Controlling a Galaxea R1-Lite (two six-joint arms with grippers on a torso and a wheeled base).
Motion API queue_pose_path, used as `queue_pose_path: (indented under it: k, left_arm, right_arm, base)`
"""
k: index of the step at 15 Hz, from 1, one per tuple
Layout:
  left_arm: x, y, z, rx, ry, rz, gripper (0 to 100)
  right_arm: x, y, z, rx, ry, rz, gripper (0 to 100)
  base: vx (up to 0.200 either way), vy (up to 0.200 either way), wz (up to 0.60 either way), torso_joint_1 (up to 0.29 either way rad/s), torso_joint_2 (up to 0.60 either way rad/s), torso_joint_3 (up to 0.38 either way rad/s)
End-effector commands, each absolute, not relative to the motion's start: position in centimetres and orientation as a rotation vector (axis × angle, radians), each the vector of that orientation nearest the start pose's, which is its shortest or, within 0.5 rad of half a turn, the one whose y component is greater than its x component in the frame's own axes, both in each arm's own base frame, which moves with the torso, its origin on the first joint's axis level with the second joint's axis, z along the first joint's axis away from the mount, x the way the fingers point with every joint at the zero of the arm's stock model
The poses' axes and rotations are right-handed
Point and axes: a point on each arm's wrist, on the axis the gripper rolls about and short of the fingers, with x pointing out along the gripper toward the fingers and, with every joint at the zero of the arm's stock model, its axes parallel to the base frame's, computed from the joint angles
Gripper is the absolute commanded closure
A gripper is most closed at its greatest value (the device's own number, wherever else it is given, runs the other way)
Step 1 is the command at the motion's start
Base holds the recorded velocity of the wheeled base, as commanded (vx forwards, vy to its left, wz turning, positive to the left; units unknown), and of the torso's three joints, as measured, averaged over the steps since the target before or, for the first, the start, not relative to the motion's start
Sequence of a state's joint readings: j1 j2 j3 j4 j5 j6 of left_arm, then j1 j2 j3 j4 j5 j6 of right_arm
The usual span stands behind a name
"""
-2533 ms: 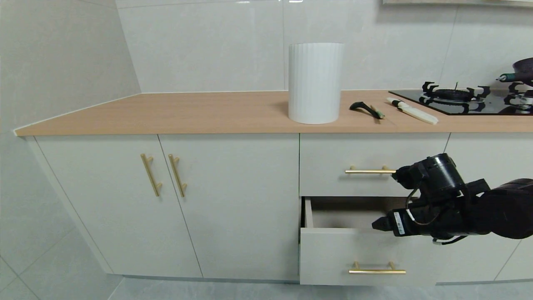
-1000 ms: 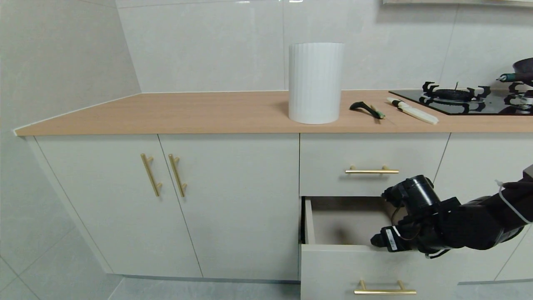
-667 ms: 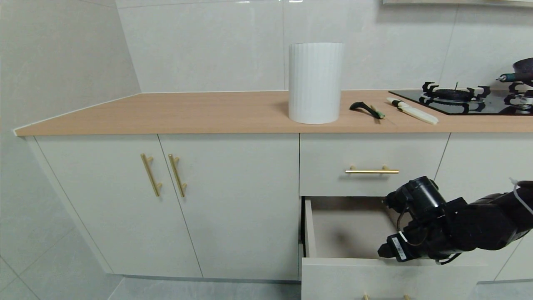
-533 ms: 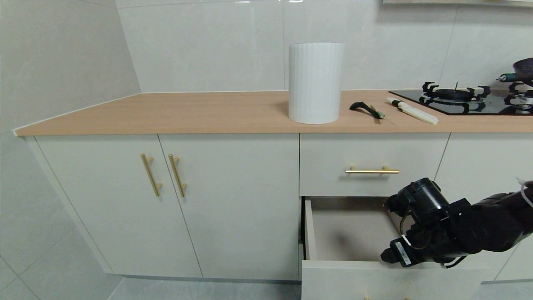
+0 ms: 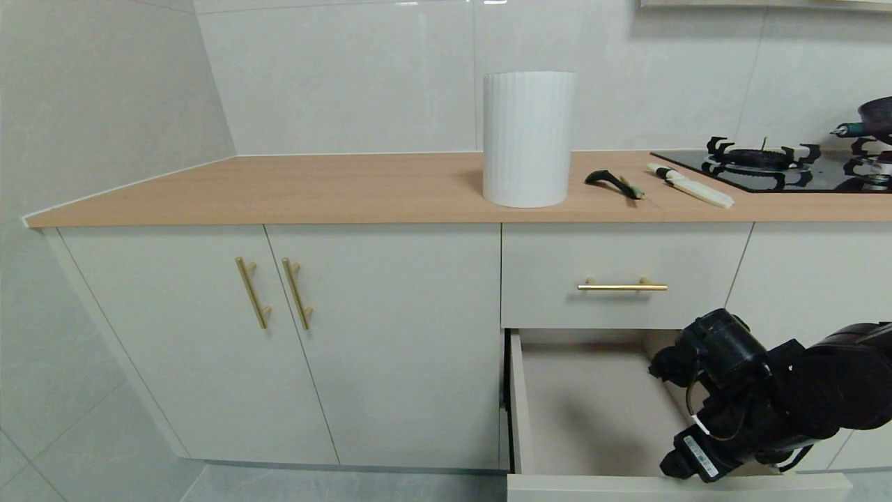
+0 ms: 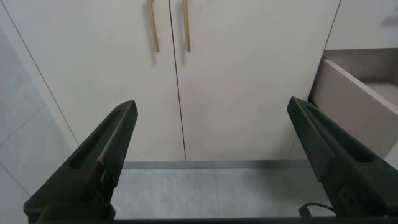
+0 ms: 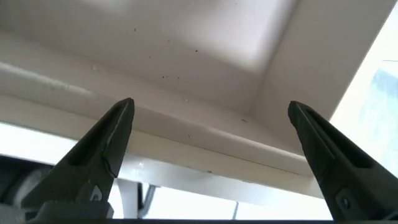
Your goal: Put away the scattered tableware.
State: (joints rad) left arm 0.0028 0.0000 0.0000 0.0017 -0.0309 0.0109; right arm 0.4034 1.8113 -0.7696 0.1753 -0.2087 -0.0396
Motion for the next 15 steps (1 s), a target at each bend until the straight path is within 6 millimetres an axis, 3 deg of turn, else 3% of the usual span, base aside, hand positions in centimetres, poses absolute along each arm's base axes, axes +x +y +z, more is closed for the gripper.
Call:
queue_pose_path:
  k: [1,6,10,13,15]
  left_arm:
    - [-2.3,-0.1,7.5,0.011,0.001,-0.028,0]
    - [-2.3,-0.1,7.5,0.011,0.001,-0.028,0]
    - [-2.3,-0.1,7.5,0.011,0.001,-0.028,0]
    - [-2.3,-0.1,7.5,0.011,0.001,-0.028,0]
    - [-2.3,-0.1,7.5,0.011,0.001,-0.028,0]
  right_arm:
    - [23.0,9.7,8.9,-0.458,1.188,0.231,0]
    - [20.7,10.0,9.0,-0.566,1.249,0.311,0]
    - [20.4,10.4,8.9,-0.592,1.252,0.329,0]
    - [21.4,10.6,10.4,-0.516,1.179,0.300,0]
    - [22.9,11.3,12.2,-0.291,1.083,0.225,0]
  base:
    - [0.000,0.000,0.00,0.000,0.00,0.000]
    - [0.000,0.000,0.00,0.000,0.00,0.000]
    - [0.000,0.000,0.00,0.000,0.00,0.000]
    - [0.000,0.000,0.00,0.000,0.00,0.000]
    - [0.000,0.000,0.00,0.000,0.00,0.000]
